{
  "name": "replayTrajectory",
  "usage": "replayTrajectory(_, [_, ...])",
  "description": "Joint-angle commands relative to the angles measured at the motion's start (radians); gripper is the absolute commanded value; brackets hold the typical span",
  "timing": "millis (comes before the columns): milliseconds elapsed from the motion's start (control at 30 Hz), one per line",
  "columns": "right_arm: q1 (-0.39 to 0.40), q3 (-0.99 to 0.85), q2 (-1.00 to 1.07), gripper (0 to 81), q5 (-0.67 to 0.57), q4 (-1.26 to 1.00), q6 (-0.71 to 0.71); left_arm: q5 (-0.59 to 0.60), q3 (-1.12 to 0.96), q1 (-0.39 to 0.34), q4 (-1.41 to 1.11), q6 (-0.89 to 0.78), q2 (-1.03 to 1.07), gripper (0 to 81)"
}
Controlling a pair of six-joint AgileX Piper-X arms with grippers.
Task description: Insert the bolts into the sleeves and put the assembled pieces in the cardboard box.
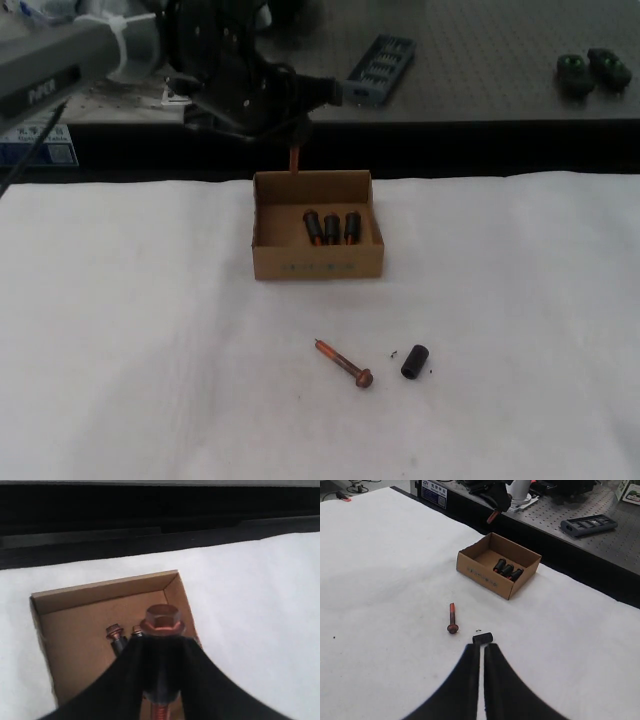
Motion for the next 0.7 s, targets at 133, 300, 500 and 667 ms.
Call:
replayTrajectory(133, [0.001,-0.005,-0.008,3.7,0.002,0.027,0.004,0.003,-0.031,0.002,0.006,-0.017,0.081,0.6])
replayTrajectory(300, [0.001,-0.005,-0.008,3.7,0.002,0.055,0.004,0.003,-0.066,0.002,0.006,-0.018,0.150,0.6])
replayTrajectory(500, [0.001,-0.005,-0.008,3.7,0.002,0.078,0.004,0.003,-0.088,0.002,-0.002,-0.018,0.204,0.6])
replayTrajectory(667, [0.001,-0.005,-0.008,3.7,0.002,0.095,0.007,0.003,-0.088,0.002,-0.016,-0.018,0.238,0.6])
